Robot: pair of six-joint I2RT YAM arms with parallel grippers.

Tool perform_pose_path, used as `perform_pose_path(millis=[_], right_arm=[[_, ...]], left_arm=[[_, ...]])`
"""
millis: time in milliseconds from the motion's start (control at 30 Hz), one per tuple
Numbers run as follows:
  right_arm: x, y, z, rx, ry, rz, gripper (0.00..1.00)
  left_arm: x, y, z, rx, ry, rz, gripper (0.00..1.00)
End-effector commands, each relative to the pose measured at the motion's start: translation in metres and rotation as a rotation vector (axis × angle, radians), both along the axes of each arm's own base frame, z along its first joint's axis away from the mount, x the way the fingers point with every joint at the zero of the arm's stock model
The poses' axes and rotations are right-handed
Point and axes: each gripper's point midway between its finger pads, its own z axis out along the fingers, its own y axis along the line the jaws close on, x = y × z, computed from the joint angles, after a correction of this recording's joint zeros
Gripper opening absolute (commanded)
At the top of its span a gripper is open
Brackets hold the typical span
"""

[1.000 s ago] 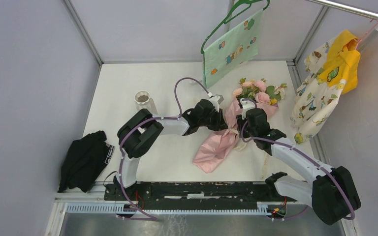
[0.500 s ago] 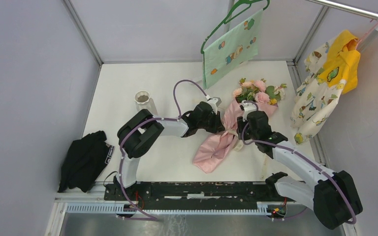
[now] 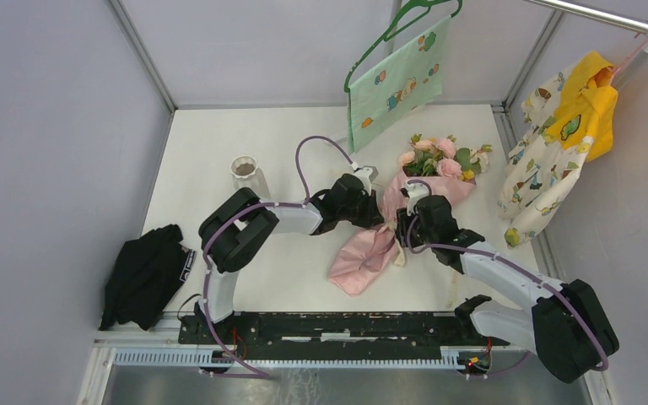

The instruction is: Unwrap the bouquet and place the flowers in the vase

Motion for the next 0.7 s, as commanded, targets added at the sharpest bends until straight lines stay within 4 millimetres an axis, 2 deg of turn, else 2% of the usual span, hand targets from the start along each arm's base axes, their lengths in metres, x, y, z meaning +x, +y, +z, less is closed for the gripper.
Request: perform_pose_path(millis=[0, 167, 433, 667], right_arm=[[0.018, 0.004, 0.004, -0.007, -0.040, -0.022, 0.39], [0.027, -0.007, -0.001, -0.076, -0.044, -0.067, 0.39], [0.036, -0.011, 0.024, -0.078, -0.096, -0.105, 0.39], [0.039, -0.013, 0.010, -0.117, -0.070, -0.109, 0.39]], left_arm=[[0.006, 0.002, 0.024, -0.020, -0.062, 0.008, 0.20], [0.005, 0.004, 0.026, -0.018, -0.064, 0.011, 0.20], [0.005, 0.004, 0.023, -0.016, -0.062, 0.009, 0.20], [0.004, 0.002, 0.023, -0.024, -0.059, 0.002, 0.20]])
